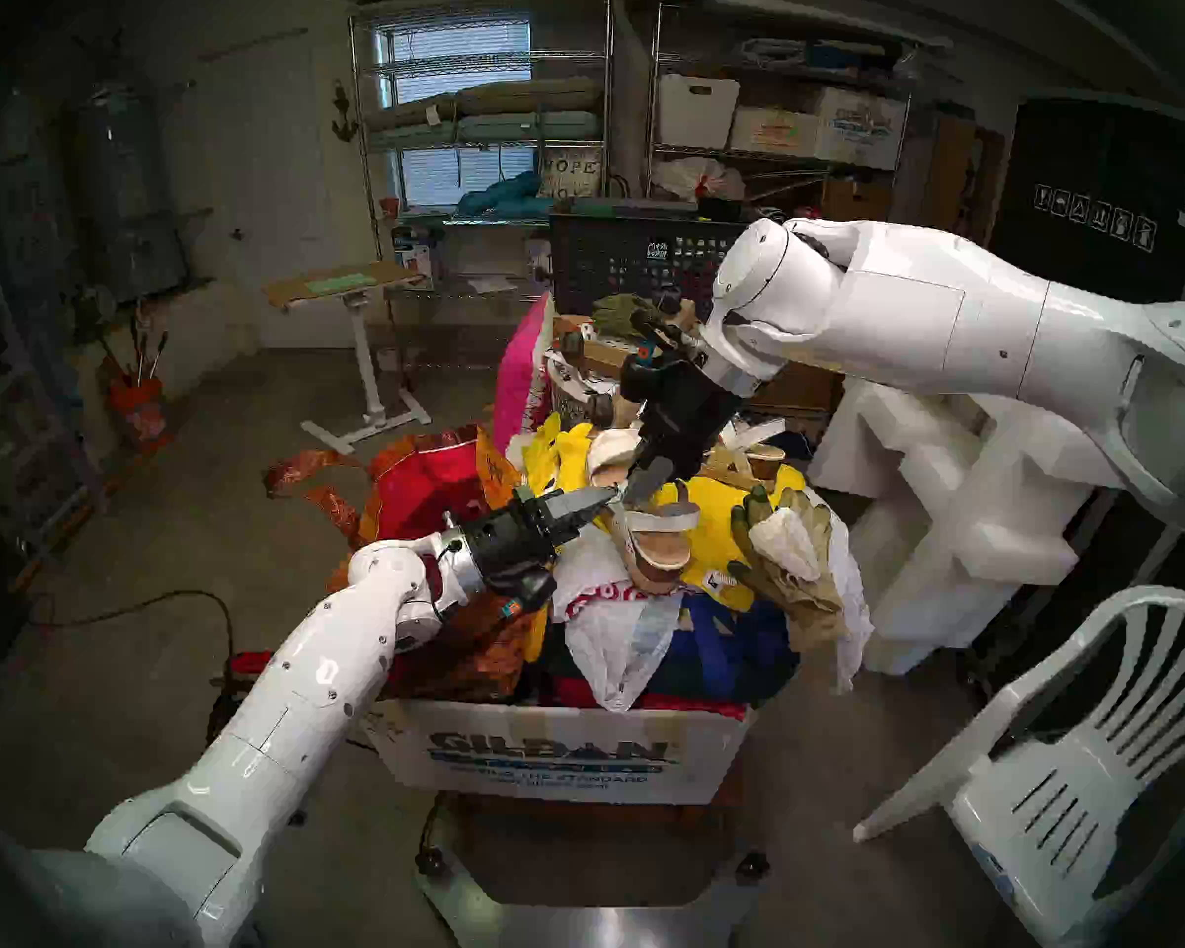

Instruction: Unbuckle a shoe

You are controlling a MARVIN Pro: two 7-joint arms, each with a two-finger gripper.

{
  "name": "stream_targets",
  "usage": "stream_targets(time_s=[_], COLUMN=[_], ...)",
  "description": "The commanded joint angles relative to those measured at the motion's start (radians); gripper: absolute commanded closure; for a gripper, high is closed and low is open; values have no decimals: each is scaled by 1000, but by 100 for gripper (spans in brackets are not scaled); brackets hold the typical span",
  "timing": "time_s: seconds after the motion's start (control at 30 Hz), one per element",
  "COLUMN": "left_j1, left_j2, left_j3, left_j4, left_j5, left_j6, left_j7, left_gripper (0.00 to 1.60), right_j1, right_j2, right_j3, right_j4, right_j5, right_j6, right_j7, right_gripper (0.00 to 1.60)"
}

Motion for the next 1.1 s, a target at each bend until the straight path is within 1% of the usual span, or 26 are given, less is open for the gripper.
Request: stream_targets(time_s=[0.0,0.03,0.1,0.17,0.2,0.23,0.27,0.37,0.4,0.6,0.63,0.67,0.7,0.73,0.83,0.87,0.9,0.97,1.07], left_j1=[-14,-14,-13,-13,-13,-12,-12,-14,-16,-18,-20,-21,-22,-23,-33,-41,-48,-65,-74], left_j2=[-10,-10,-10,-10,-10,-9,-9,2,5,31,38,41,42,44,41,39,39,46,52], left_j3=[3,2,0,-1,-2,-4,-4,-12,-16,-37,-38,-40,-41,-43,-43,-44,-46,-51,-64], left_j4=[-15,-16,-21,-22,-22,-23,-23,-27,-27,-40,-41,-38,-35,-33,-9,5,8,4,-16], left_j5=[-3,-3,-7,-8,-8,-9,-9,-11,-15,-27,-24,-23,-24,-26,-17,-14,-18,-22,-34], left_j6=[-4,-4,-4,-4,-4,-4,-4,-9,-14,-41,-47,-48,-51,-57,-57,-55,-60,-77,-92], left_j7=[4,3,-3,-5,-6,-11,-11,-14,-14,-21,-30,-29,-27,-40,-25,-7,-11,-15,-18], left_gripper=[140,139,132,131,124,110,110,98,90,87,81,82,90,91,87,87,86,84,85], right_j1=[11,11,11,12,12,12,12,14,14,22,22,23,24,23,23,22,22,20,17], right_j2=[13,14,18,19,20,20,20,21,22,23,24,23,23,23,23,23,23,21,17], right_j3=[10,10,10,10,10,9,9,8,8,4,5,3,4,4,6,7,7,9,9], right_j4=[-4,-4,-7,-6,-7,-7,-7,-7,-8,-8,-8,-7,-7,-6,-6,-6,-6,-4,-1], right_j5=[0,0,-1,-2,-1,-3,-3,-4,-4,-12,-13,-15,-16,-17,-19,-20,-21,-23,-28], right_j6=[-1,-2,-3,-4,-3,-4,-4,-4,-3,3,3,4,4,4,6,6,6,6,8], right_j7=[-10,-11,-14,-14,-16,-15,-15,-15,-15,-9,-8,-6,-5,-4,-2,-1,-1,3,4], right_gripper=[160,160,160,160,160,160,160,160,160,160,160,160,160,160,160,160,160,160,160])
